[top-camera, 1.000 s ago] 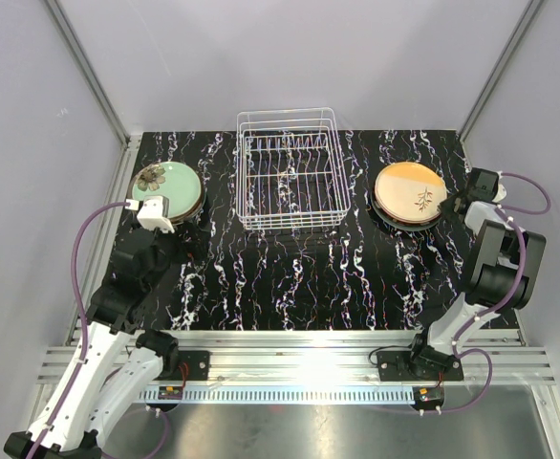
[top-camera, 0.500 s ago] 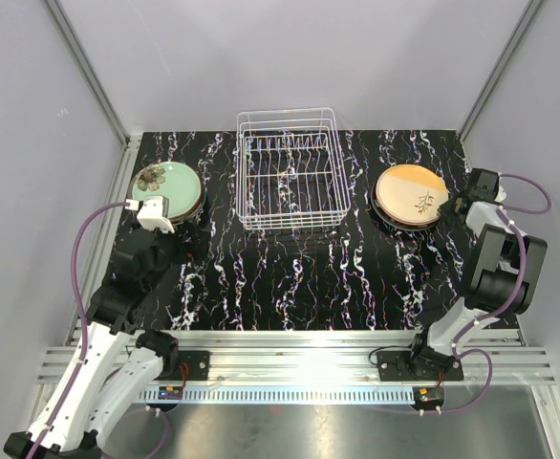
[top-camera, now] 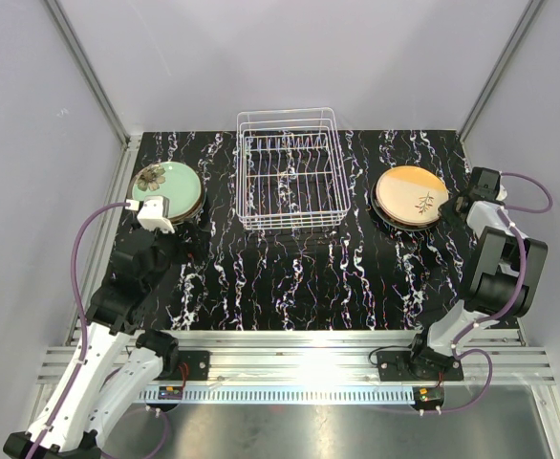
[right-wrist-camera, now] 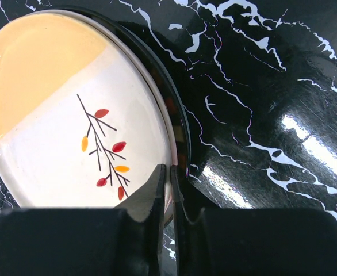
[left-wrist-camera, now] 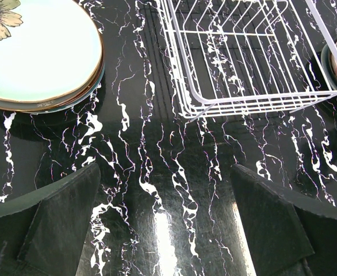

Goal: Load the plates into the dish rack
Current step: Grab a plate with the right arm

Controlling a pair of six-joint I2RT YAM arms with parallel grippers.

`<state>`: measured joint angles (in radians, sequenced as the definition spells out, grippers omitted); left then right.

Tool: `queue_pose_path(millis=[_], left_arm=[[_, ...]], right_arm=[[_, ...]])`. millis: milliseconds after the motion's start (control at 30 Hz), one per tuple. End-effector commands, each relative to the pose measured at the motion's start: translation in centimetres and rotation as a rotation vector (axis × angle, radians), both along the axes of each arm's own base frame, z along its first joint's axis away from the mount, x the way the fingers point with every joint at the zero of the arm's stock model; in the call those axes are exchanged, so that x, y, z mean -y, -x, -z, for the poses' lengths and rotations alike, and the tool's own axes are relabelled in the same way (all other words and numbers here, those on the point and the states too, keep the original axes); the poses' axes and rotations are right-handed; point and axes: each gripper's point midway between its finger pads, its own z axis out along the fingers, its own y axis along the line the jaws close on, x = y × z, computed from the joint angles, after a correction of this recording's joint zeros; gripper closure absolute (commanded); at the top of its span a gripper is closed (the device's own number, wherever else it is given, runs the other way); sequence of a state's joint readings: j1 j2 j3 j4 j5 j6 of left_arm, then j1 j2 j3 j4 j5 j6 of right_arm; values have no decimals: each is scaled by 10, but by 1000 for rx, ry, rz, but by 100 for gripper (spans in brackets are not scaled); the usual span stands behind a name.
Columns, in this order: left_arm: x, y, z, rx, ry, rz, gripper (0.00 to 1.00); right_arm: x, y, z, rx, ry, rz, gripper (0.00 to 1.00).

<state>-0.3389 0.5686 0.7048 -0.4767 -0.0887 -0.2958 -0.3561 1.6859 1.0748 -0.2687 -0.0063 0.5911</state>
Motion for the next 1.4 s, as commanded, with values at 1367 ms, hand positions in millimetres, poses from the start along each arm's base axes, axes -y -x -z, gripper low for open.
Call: queue_pose_path(millis=[1367], left_arm=[[7, -2, -21, 61, 25, 34, 1]], right_arm=[[-22, 4, -25, 89, -64, -55, 70]])
